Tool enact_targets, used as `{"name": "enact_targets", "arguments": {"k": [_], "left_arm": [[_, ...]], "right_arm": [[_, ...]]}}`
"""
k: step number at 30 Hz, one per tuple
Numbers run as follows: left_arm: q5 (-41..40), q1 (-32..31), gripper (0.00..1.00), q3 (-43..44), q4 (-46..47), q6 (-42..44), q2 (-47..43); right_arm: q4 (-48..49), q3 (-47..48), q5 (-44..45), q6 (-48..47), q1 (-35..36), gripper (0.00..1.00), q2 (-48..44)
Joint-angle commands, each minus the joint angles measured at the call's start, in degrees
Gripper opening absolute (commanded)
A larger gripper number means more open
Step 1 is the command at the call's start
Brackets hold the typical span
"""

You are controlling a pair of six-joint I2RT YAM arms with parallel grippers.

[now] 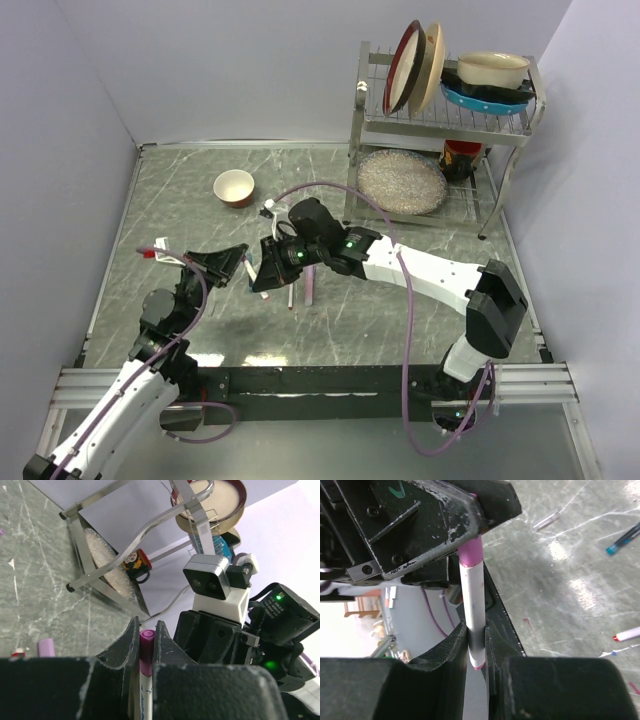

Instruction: Insert the pens into the pen caps

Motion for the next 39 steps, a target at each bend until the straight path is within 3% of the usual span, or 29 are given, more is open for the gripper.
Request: {"name": "enact_targets", "arguments": {"k": [1,8,18,28,31,39], "left_arm": [[29.27,-7.11,0.01,0.39,-13.8,2.5,1.85],[30.94,-7.89,0.01,2.07,-12.41,1.98,5.28],[33.49,-10.18,0.01,0.13,-4.58,1.28,5.98],[33.4,-12.47,0.01,0.48,-1.06,-0.39,8.71],[31.21,-12.47,0.01,3.11,-5.1,2.06,8.62],[20.58,-12.38,0.01,15.85,-17.05,10.5,12.22]], "right_arm": [[33.61,10.87,23.22,-2.96,-7.28,0.0,-2.59],[36.14,8.77,25.69,-4.9,-8.42,0.0,-4.62],[47.84,4.19,12.95,11.87,-14.83,0.0,-3.13],[48.19,5.16,11.89,12.24,-15.63,0.0,-0.84],[50.66,1.74,10.67,12.94,-15.8,0.0,-1.71],[44.95,-12.84,6.35,6.18,-15.36,0.04,-11.11]]}}
